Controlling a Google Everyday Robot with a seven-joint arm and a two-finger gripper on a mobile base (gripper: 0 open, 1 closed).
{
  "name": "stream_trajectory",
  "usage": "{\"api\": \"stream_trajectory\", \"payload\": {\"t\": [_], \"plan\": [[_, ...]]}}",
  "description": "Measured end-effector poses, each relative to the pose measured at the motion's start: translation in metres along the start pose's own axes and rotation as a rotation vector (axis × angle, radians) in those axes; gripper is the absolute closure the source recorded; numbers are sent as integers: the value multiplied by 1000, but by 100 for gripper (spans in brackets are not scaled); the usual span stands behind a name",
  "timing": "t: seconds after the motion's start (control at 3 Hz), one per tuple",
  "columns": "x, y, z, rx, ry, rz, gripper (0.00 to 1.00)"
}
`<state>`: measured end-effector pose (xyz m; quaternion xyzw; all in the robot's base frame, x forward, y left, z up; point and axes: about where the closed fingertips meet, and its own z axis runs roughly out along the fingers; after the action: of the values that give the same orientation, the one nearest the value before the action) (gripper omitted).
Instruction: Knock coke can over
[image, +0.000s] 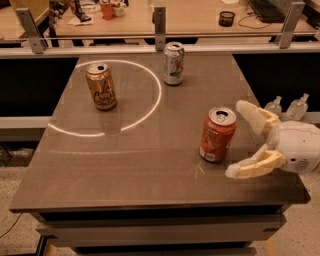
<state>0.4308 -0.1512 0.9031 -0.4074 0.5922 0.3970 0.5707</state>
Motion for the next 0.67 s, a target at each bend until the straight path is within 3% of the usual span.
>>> {"api": "stream_trajectory", "payload": {"t": [0.67], "plan": [[13, -2, 37, -15, 0, -41, 0]]}}
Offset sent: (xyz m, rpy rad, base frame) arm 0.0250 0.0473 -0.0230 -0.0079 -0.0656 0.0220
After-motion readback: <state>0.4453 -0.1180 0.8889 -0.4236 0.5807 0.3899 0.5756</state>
